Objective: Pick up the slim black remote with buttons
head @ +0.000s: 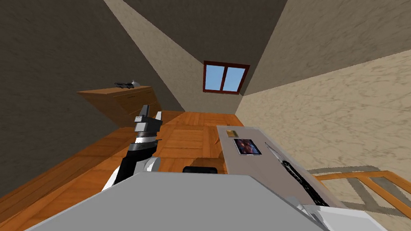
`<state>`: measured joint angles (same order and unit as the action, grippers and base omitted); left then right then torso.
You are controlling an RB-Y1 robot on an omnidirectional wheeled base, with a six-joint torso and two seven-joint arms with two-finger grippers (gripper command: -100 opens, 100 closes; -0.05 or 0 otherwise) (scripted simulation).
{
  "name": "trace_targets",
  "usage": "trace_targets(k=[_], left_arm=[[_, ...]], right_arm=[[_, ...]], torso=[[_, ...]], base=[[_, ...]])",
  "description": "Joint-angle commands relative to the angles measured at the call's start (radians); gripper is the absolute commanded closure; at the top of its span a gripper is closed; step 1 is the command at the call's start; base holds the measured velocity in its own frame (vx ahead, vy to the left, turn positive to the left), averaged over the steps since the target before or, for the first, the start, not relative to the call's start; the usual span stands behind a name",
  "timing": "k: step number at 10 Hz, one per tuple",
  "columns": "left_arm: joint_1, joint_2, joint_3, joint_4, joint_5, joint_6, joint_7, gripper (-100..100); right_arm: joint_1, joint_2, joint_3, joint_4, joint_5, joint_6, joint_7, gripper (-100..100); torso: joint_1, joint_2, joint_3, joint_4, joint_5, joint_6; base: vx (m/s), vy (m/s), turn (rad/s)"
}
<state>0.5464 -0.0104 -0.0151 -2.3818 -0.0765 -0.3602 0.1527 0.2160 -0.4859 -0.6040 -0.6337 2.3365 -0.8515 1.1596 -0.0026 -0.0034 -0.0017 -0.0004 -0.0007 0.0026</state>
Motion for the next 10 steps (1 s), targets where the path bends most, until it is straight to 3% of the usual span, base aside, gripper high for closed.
trace_targets(k=[1,10], left_arm=[[0.000,0.000,0.000,0.000,0.000,0.000,0.000,0],[0.000,0.000,0.000,0.000,0.000,0.000,0.000,0]], right_arm=[[-0.012,0.020,0.026,-0.022,0.030,0.002,-0.011,-100],[-0.045,0.145,0.170,-0.199,0.203,0.000,-0.085,-100]], torso=[[0.000,0.000,0.000,0.000,0.000,0.000],[-0.001,-0.003,-0.002,-0.001,0.000,0.000]], base=[[0.043,-0.060,-0.240],[0.062,-0.051,-0.255]])
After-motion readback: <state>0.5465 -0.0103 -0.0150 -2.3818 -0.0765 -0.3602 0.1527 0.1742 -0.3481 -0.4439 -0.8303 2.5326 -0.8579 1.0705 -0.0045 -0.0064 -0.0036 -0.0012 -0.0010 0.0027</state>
